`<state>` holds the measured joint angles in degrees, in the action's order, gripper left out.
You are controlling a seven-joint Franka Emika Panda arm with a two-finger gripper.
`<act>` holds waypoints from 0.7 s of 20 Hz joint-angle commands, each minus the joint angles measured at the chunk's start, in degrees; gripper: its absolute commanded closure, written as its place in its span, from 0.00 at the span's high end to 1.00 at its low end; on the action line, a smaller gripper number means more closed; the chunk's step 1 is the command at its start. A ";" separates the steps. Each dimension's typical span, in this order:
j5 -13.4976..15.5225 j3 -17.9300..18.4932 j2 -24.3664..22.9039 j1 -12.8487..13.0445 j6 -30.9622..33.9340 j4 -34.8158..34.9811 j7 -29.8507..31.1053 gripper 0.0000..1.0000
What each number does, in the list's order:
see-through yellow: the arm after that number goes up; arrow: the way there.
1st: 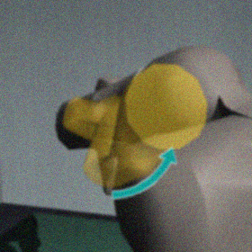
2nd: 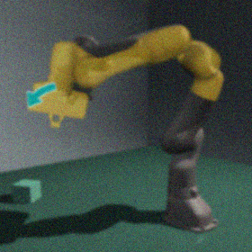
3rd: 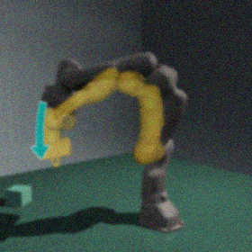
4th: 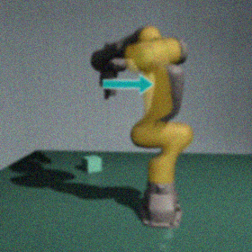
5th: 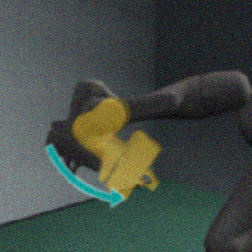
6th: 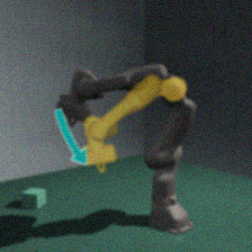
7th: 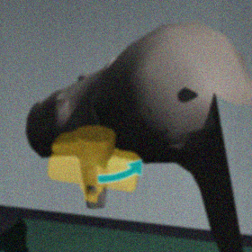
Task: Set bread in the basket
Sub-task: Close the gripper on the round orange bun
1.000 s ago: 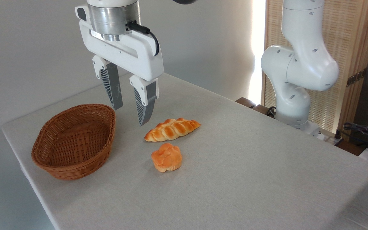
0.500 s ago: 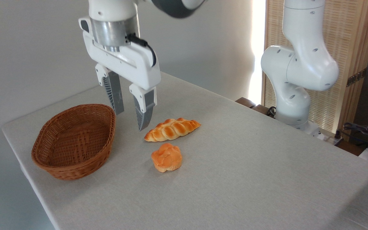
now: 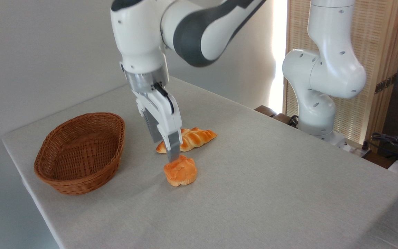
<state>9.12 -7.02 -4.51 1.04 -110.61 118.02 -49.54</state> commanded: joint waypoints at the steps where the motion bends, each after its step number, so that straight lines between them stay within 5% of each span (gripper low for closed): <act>1: -2.33 0.26 0.02 0.02 -2.07 3.09 -3.46 1.00; 7: -4.90 0.08 1.78 0.28 -2.33 4.14 -3.46 1.00; 9: -4.90 -0.18 2.22 0.28 -2.33 4.14 -3.55 0.80; 11: -4.90 -0.27 2.49 0.28 -2.33 4.14 -3.46 0.46; 14: -4.90 -0.27 3.01 0.28 -2.33 4.14 -3.20 0.31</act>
<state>4.50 -7.33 -2.35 1.11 -111.62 121.42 -51.96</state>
